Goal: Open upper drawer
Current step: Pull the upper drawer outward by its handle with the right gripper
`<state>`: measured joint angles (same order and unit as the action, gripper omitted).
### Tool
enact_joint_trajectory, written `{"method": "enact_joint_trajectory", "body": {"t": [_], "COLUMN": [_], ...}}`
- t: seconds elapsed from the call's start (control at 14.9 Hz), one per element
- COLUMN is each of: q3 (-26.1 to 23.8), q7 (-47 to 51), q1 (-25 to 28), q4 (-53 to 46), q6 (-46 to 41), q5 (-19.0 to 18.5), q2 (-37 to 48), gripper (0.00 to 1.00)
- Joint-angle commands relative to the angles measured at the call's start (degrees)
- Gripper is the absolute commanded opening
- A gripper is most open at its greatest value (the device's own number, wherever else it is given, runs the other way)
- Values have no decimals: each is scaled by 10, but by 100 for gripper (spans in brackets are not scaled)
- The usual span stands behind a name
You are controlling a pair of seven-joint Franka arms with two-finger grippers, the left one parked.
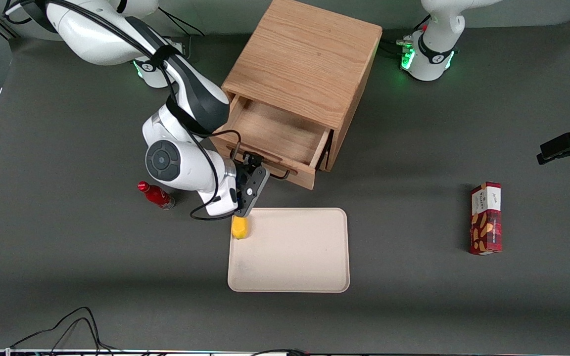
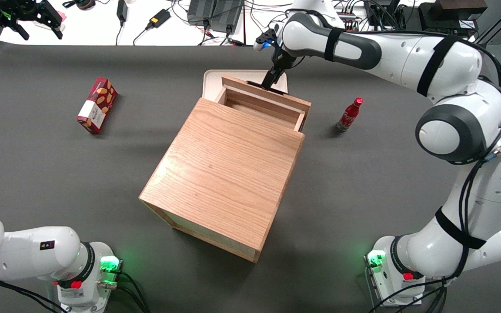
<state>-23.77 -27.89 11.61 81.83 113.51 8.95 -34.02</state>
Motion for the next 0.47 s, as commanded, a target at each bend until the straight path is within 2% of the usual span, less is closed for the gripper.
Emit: {"method": "enact_joint_trajectory", "body": {"t": [0.0,0.4], "q3": [-3,14], "q7": [-10,-17], "q1": [-1,-4], "q4": [-40,-63], "q6": [-13,-14], "q5": [-9,-9], "q2": [-27,-42], "gripper": [100,100]}}
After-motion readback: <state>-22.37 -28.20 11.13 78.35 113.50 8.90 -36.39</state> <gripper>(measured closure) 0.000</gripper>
